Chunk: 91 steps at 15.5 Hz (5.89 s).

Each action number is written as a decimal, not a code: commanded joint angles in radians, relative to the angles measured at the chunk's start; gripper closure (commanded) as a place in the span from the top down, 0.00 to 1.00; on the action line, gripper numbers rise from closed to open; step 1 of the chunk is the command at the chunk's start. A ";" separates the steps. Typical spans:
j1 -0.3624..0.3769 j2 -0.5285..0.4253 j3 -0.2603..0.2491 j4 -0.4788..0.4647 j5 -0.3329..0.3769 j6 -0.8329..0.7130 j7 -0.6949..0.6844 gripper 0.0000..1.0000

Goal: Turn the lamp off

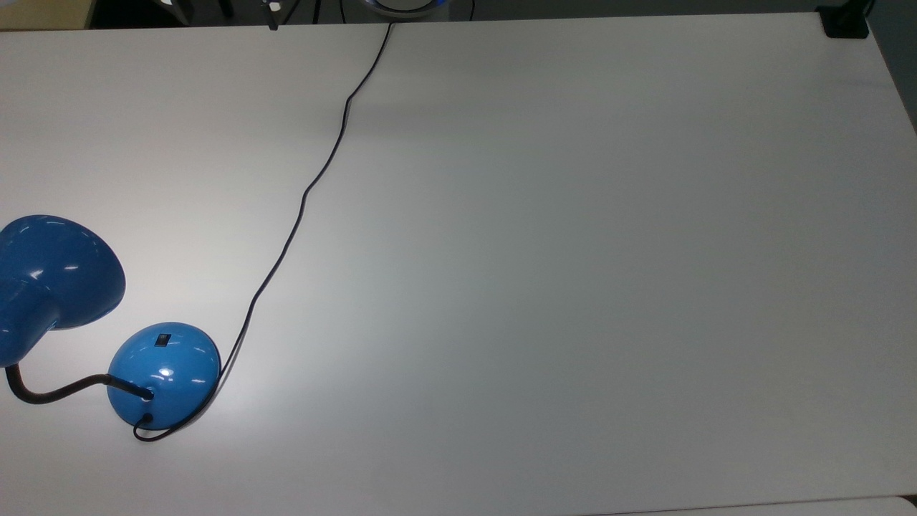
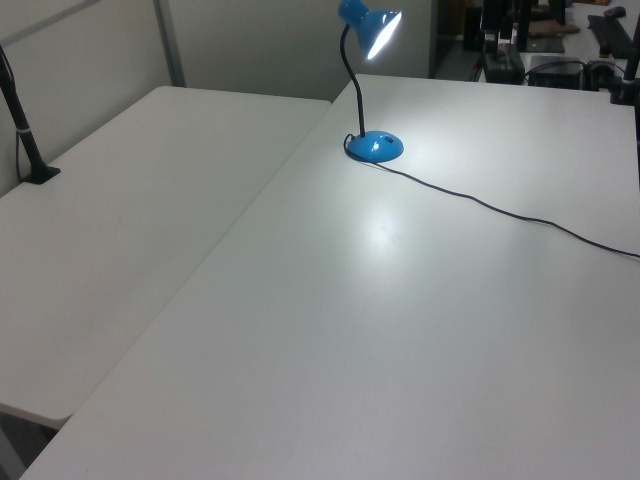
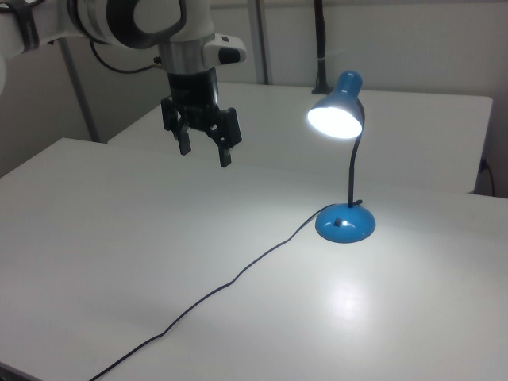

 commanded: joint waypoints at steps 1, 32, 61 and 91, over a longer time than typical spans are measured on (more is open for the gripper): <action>-0.020 0.000 -0.005 0.012 0.017 0.014 -0.025 1.00; -0.105 0.206 -0.004 0.003 0.061 0.410 -0.389 0.00; -0.057 0.668 -0.036 0.057 0.084 1.195 -0.266 0.00; 0.190 -0.096 -0.087 -0.175 -0.006 0.072 0.079 1.00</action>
